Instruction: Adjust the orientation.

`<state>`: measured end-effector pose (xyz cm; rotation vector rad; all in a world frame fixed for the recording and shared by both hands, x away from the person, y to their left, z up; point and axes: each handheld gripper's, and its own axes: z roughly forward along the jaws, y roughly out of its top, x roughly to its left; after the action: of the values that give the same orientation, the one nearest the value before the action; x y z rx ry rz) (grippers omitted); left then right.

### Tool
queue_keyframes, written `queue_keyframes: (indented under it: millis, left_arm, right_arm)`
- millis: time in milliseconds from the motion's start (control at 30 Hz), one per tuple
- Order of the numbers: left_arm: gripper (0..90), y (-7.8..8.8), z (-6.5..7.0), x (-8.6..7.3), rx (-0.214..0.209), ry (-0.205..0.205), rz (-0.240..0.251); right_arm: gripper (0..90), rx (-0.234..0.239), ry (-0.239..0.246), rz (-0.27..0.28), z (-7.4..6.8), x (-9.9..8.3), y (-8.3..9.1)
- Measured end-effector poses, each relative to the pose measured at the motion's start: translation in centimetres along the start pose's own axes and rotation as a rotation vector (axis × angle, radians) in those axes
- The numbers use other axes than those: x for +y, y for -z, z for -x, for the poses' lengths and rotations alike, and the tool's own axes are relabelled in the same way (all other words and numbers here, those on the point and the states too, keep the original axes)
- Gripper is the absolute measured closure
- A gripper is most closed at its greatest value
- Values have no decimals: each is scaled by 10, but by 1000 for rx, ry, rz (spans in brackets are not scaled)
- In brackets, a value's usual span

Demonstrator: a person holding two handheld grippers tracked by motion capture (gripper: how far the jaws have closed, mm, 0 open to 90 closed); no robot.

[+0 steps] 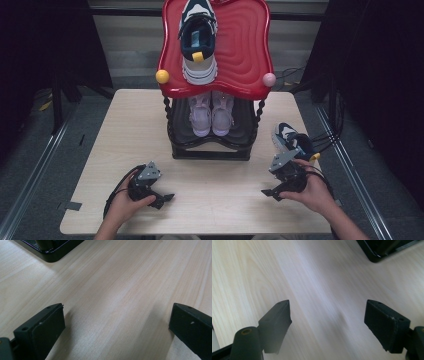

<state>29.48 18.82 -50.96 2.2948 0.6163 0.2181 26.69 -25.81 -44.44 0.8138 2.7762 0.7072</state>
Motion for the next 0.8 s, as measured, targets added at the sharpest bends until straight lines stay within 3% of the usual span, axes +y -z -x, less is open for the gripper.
queue_keyframes:
  millis: [433, 800]
  left_arm:
    - [0, 0, 0, 0, 0, 0, 0]
    - [0, 0, 0, 0, 0, 1, -1]
  right_arm:
    - [227, -75, -9, -78, 37, 14, 38]
    - [230, -138, -10, -83, 56, 17, 61]
